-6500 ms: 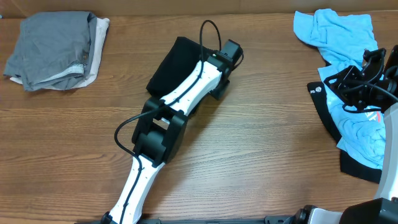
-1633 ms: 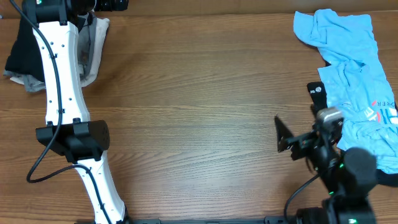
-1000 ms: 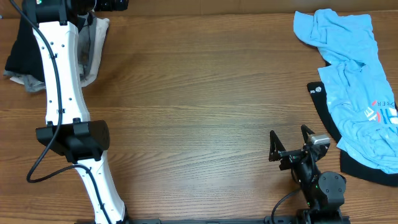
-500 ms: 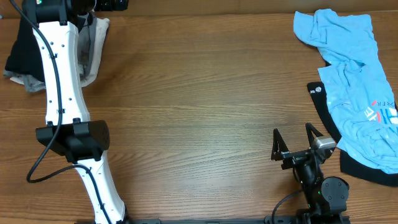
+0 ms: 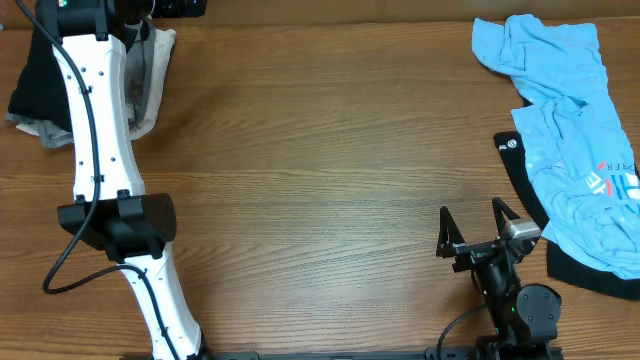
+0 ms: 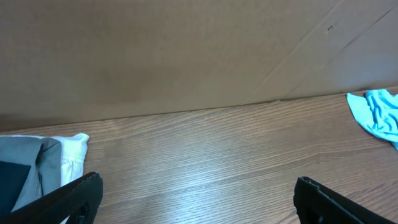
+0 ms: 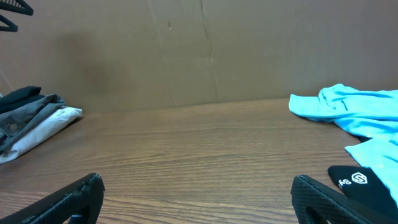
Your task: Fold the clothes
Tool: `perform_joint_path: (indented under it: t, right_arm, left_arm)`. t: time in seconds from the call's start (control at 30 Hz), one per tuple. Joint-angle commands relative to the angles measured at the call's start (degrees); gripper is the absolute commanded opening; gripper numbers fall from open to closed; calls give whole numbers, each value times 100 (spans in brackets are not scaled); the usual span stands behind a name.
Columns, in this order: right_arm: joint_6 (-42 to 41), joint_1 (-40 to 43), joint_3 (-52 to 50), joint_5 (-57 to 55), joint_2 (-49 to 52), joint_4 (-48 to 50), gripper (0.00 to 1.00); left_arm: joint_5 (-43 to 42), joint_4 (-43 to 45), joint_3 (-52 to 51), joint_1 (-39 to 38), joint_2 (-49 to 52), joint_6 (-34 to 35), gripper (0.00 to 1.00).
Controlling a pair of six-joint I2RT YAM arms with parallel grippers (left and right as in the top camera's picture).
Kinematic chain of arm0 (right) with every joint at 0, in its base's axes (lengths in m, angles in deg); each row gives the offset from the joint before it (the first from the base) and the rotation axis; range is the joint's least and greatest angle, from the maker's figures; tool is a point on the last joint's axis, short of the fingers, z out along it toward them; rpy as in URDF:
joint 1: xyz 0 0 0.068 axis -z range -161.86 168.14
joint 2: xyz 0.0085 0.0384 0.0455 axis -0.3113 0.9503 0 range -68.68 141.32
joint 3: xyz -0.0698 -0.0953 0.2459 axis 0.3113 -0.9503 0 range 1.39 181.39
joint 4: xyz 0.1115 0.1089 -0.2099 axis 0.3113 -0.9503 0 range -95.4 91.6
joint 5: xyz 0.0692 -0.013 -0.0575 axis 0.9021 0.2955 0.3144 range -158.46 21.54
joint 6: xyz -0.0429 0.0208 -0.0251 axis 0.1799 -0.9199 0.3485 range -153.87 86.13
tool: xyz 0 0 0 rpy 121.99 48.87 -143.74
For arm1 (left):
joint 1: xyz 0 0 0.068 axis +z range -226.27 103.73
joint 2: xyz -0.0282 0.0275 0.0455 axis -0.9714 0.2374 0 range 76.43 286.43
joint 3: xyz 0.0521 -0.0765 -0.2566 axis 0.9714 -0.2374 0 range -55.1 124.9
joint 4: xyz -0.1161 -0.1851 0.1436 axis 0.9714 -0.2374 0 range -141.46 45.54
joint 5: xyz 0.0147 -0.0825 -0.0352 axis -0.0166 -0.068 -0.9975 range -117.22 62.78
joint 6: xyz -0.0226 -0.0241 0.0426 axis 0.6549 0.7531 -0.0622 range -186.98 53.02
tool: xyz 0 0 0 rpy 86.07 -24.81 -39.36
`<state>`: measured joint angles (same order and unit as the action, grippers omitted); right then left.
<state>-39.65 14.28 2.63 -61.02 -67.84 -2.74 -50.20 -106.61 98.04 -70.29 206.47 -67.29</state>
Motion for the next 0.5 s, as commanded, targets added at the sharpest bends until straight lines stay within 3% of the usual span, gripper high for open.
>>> perform_joint_path:
  t: [0.0,0.3,0.47]
  right_arm:
    - [-24,-31,-76,-35,-68,37,100]
    - [-24,-31,-76,-35,-68,37,100]
    - [-24,-31,-76,-35,-68,37,100]
  left_arm:
    - [-83,15,33,-42,20,31,100]
    - [-81,-103,33,-76,-70,31,100]
    - [-81,-247,-212,-203,-708,31,100]
